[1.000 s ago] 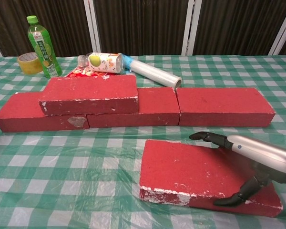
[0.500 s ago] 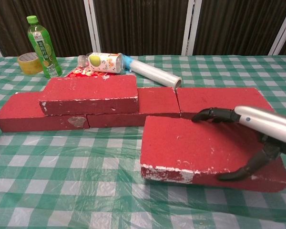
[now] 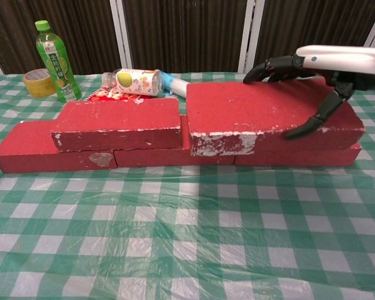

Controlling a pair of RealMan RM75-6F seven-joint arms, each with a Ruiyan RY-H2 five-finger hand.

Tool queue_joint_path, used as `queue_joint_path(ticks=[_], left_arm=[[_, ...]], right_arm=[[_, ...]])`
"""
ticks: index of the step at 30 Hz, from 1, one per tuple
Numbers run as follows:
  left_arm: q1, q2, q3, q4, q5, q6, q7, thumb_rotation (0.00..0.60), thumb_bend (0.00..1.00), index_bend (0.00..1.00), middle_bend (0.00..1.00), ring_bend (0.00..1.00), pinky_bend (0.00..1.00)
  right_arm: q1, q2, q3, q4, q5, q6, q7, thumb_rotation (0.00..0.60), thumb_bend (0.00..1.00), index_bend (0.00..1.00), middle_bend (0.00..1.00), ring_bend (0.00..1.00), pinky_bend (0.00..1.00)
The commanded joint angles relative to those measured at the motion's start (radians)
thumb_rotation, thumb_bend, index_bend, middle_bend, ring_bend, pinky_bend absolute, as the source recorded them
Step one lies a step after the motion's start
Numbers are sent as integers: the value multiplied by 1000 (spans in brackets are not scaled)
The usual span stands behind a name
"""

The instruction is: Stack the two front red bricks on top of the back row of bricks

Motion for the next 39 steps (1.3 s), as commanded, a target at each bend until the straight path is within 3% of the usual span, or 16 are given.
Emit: queue_joint_path(ticks=[1,7,18,28,39], left_arm=[[-3,-21,-20,17,-31,-22,33,600,253,0,0,0,39],[-6,-43,-43,38,-64,-41,63,600,253,0,0,0,39],[-7,-56,-65,62,-88,-54,84,600,253,0,0,0,39],[-7,-68,-77,74,-102,-60,102,600,254,0,0,0,39],[-12,-67,-79,81,-105,-81,94,600,255,0,0,0,40]], right_arm=[[88,-39,10,182,7,-87,116,600,132,547,416,366,521],[143,-122,-25,355,-14,-70,270,600,137,543,416,366,521],[193,-222,-110,534,-48,-33,459,600,137,531,416,366,521],[219,-320,-163,683,-54,-14,571,600,137,520,416,366,521],[238,-379,-186,752,-40,-5,598,600,136,460,416,345,511]])
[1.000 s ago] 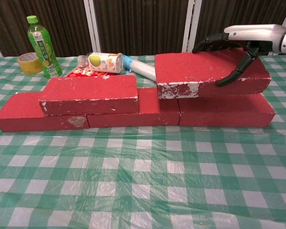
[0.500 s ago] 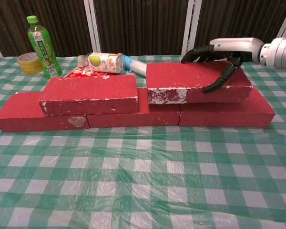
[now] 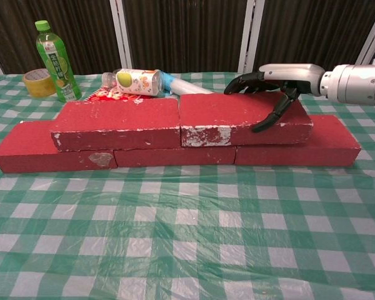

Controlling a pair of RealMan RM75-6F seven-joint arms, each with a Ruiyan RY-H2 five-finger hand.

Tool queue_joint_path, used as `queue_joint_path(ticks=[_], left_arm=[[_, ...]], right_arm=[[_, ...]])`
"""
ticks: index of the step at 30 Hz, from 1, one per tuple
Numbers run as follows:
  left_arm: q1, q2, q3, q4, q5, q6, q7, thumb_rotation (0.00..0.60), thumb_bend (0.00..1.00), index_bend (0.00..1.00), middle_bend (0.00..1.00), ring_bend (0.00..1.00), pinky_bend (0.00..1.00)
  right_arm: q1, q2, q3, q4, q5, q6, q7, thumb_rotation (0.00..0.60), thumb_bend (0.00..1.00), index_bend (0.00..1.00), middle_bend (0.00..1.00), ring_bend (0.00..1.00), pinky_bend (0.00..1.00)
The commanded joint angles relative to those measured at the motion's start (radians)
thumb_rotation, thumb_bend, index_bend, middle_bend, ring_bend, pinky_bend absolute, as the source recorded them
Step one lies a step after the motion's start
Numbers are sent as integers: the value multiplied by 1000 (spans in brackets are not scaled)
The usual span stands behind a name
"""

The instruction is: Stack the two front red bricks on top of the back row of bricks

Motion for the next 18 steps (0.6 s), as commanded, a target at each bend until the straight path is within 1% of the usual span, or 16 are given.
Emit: queue_joint_path(ticks=[1,5,7,9,14,18], left_arm=[[-1,2,0,0,0,-3,-2,600,256,0,0,0,40],[0,6,0,-4,1,-6,-7,600,254,0,0,0,40],[0,8,1,-5,1,-7,-8,600,255,0,0,0,39],[0,9,1,-6,1,-8,-10,600,256,0,0,0,39],[0,13,0,-8,3,-8,-16,600,255,0,0,0,39],[0,14,0,-8,2,-12,-16,600,255,0,0,0,39]], right_arm=[[3,-5,-3,5,5,1,1,600,136,450,416,341,510],[6,-9,-5,7,13,4,-8,600,134,398,395,312,500],[8,-9,-6,2,18,1,-10,600,134,350,365,285,488],[9,-10,-6,2,24,-2,-16,600,134,272,316,239,472],[11,-11,-10,-5,33,-6,-21,600,133,143,229,174,446],[13,-12,-14,-8,38,-12,-27,600,132,79,197,151,425]])
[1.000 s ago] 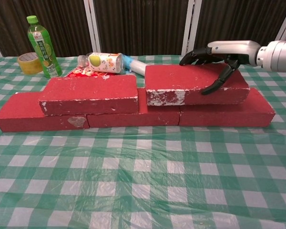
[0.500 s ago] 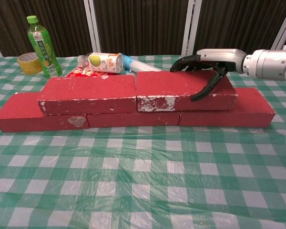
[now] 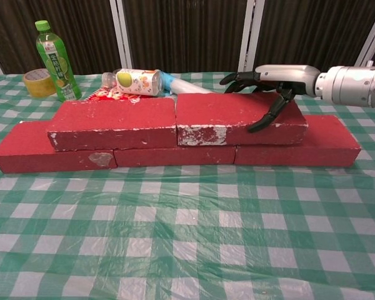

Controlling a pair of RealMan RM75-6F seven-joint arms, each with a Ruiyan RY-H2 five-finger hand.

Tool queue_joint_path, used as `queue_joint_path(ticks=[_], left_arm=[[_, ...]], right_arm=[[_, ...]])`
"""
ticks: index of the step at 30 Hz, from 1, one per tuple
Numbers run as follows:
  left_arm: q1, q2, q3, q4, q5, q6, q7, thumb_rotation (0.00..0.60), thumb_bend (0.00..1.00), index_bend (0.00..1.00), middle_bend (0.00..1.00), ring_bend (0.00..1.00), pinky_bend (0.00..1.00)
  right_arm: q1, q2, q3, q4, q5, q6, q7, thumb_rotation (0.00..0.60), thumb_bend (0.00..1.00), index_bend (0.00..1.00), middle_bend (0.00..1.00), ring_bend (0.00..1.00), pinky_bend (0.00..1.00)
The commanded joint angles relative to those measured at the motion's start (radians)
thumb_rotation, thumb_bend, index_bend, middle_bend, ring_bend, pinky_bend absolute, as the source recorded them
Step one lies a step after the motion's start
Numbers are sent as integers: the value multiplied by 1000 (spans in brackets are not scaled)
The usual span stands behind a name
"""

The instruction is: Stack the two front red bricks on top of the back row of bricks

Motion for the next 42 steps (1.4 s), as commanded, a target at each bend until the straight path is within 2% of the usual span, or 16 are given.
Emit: queue_joint_path(ticks=[1,6,20,26,31,36,42], left_arm=[[0,0,-1,0,-1,-2,0,600,255,0,0,0,39],[0,0,-2,0,-1,-1,-1,600,254,0,0,0,39],[-1,0,-4,1,-1,-3,-4,600,254,0,0,0,40],[-2,2,-4,1,0,-5,-7,600,253,0,0,0,40],[-2,3,-4,1,0,-6,-8,600,254,0,0,0,39],[-1,3,-4,-1,2,-3,-7,600,254,0,0,0,39],[4,8,0,-12,17,14,-11,600,253,0,0,0,40]], right_arm=[[1,-1,-1,-1,3,-2,-1,600,132,66,191,146,422],[1,-1,-5,2,7,1,-2,600,132,1,159,126,409],[5,11,-19,-12,13,-11,-5,600,130,0,81,57,341],[8,12,-19,-19,21,-26,-15,600,109,0,31,5,290],[6,13,-17,-26,28,-32,-23,600,86,0,13,0,281],[-2,26,-6,-48,38,-6,-18,600,61,0,12,0,277],[-43,106,27,-117,68,83,-33,600,54,0,12,0,237]])
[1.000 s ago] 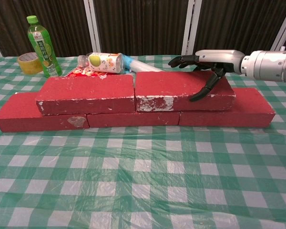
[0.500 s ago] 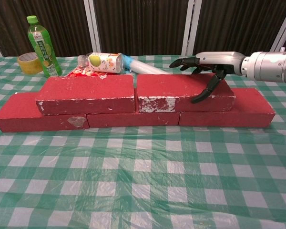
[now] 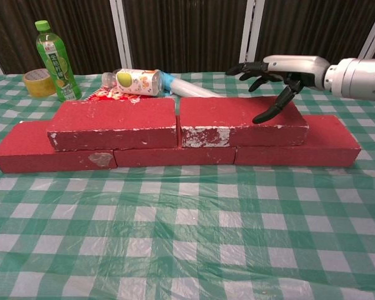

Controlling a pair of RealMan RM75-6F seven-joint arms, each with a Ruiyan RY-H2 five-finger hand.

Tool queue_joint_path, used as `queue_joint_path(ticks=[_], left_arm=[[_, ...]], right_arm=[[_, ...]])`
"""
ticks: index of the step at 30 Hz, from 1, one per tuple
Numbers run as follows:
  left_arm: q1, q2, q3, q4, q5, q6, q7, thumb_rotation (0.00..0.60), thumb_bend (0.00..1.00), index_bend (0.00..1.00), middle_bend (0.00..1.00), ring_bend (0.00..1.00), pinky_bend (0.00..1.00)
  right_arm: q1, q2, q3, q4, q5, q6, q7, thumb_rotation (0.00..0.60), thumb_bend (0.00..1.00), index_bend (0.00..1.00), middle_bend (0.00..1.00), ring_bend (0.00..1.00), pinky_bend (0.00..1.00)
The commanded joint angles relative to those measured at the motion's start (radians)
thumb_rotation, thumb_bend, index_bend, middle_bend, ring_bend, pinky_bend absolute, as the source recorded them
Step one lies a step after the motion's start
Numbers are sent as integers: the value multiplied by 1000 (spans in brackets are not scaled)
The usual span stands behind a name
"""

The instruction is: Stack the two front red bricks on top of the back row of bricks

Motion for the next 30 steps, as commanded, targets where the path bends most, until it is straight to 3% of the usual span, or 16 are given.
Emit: queue_joint_path(ticks=[1,4,10,12,30], left_arm=[[3,4,3,-7,9,9,-3,600,254,0,0,0,40],[6,10,8,-17,22,19,-8,600,254,0,0,0,39],[11,19,14,-32,36,30,-10,600,254,0,0,0,39],[11,19,16,-35,39,31,-8,600,254,0,0,0,39],[9,24,16,-44,42,25,-9,600,260,0,0,0,40]], right_arm=[[-38,65,21,-51,22,59,-28,600,54,0,12,0,221],[-89,139,16,-94,29,109,-112,600,54,17,12,0,161],[-179,247,-9,-175,48,134,-279,600,54,333,12,0,65],[-194,263,-19,-186,50,119,-298,600,54,384,12,0,39],[-199,204,-34,-151,39,-11,-331,600,55,444,8,0,0]])
